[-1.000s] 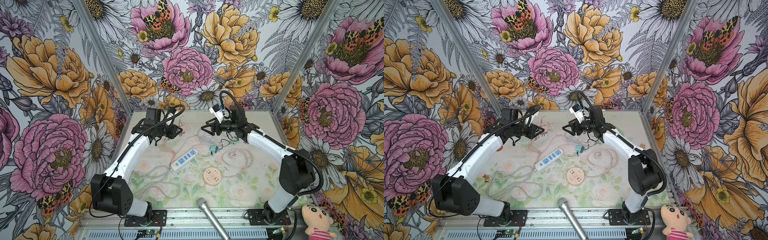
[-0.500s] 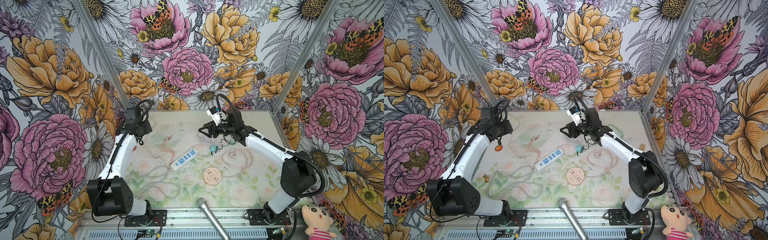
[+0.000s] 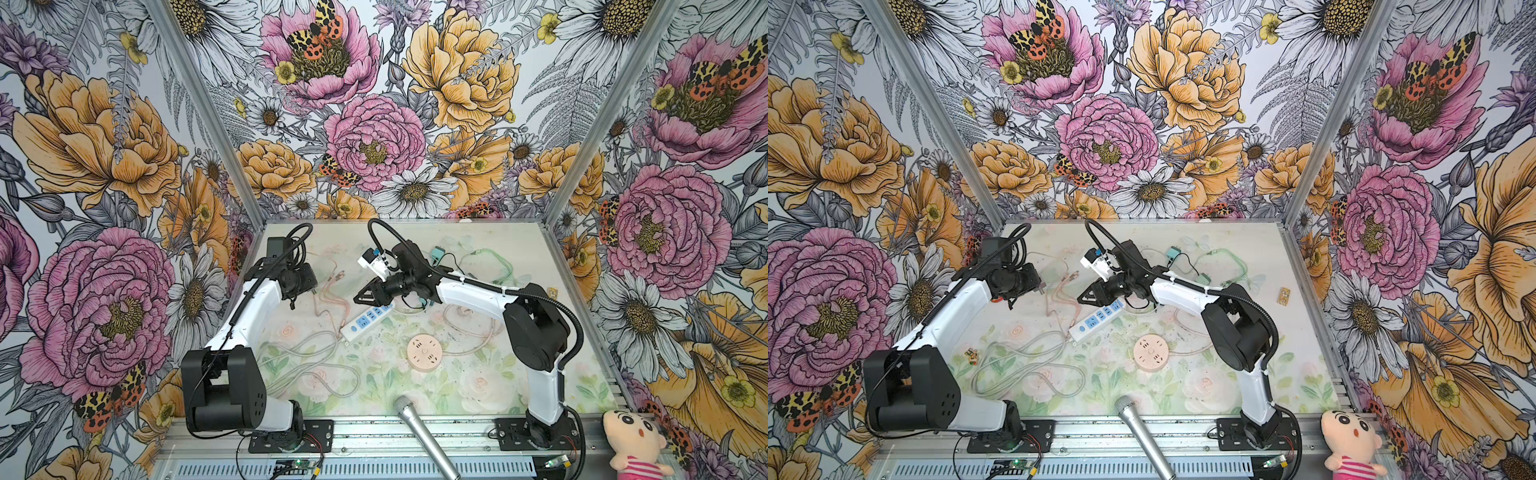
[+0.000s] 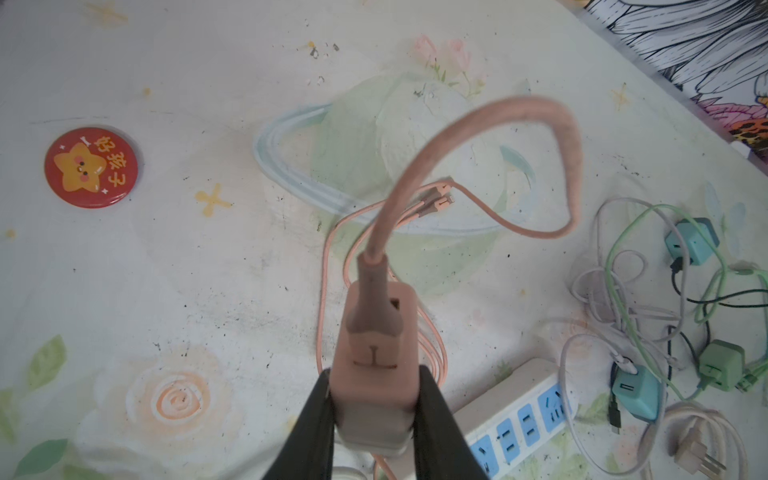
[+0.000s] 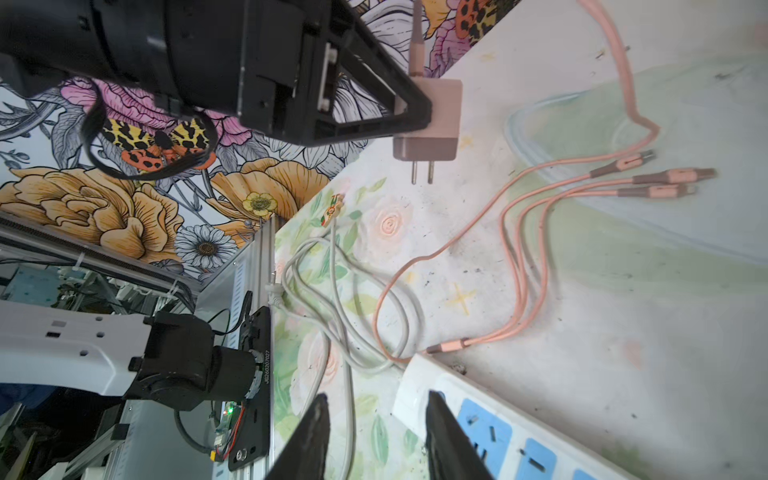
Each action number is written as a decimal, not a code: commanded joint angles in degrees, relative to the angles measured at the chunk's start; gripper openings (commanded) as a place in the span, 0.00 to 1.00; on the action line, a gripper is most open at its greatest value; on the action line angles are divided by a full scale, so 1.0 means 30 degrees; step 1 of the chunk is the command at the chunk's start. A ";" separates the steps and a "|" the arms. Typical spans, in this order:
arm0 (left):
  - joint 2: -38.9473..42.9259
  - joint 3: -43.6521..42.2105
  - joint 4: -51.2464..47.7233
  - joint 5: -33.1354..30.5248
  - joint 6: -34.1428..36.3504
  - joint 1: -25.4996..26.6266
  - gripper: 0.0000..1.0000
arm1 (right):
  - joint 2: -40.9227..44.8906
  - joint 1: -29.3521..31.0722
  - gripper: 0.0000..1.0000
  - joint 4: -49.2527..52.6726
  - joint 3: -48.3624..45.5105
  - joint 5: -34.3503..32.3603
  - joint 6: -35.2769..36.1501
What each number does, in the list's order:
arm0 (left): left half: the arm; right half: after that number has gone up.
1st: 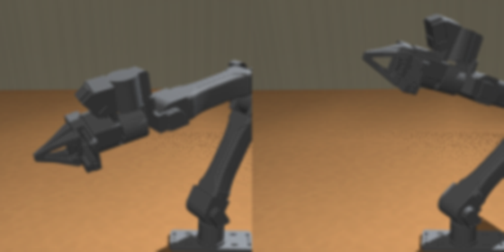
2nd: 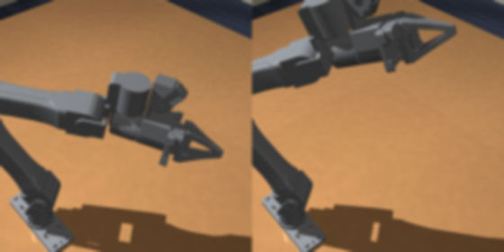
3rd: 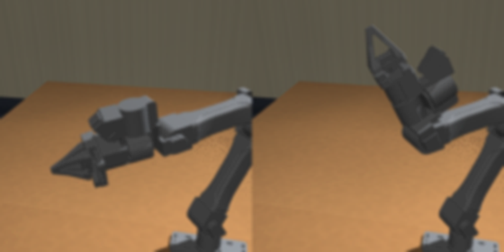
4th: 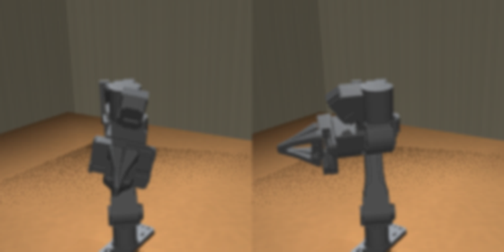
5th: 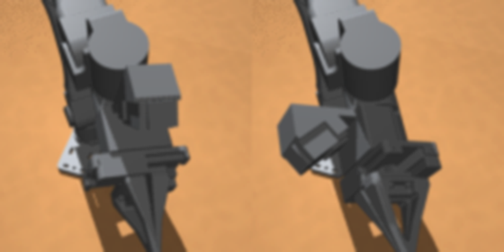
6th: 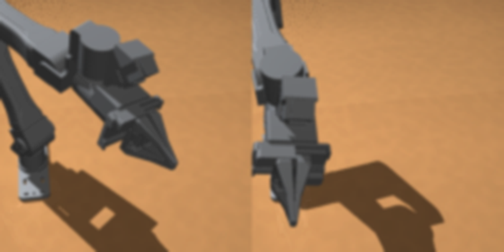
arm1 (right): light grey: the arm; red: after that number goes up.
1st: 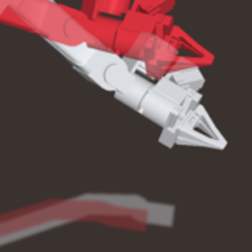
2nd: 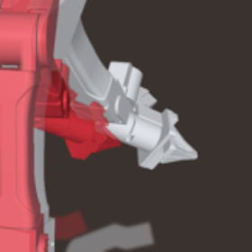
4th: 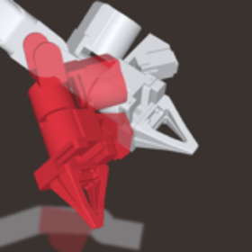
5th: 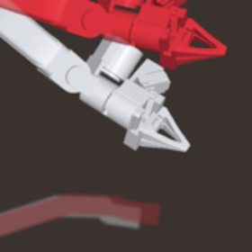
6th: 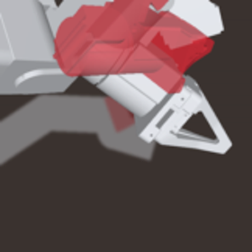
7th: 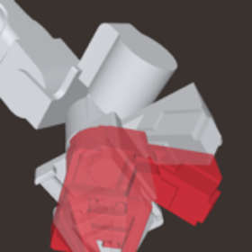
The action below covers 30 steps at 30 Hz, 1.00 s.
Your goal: Insert the plug
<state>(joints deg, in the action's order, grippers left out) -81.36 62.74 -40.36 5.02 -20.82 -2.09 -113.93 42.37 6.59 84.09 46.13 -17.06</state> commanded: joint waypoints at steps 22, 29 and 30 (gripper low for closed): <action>0.1884 -0.0704 0.1236 0.1716 -0.0122 -0.1355 0.00 | -0.3197 0.2988 0.61 -0.0878 0.1950 -0.2620 0.0062; 0.2463 -0.1246 0.1492 0.2718 0.0025 -0.1379 0.00 | -0.5374 0.3290 0.61 -0.0878 0.3994 -0.3701 -0.0805; 0.2550 -0.1336 0.1511 0.2773 0.0046 -0.1378 0.00 | -0.5651 0.3351 0.61 -0.0878 0.4336 -0.3724 -0.0922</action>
<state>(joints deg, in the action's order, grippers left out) -75.22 59.68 -37.67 10.76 -21.06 -5.78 -128.68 51.81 5.30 93.82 36.91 -18.24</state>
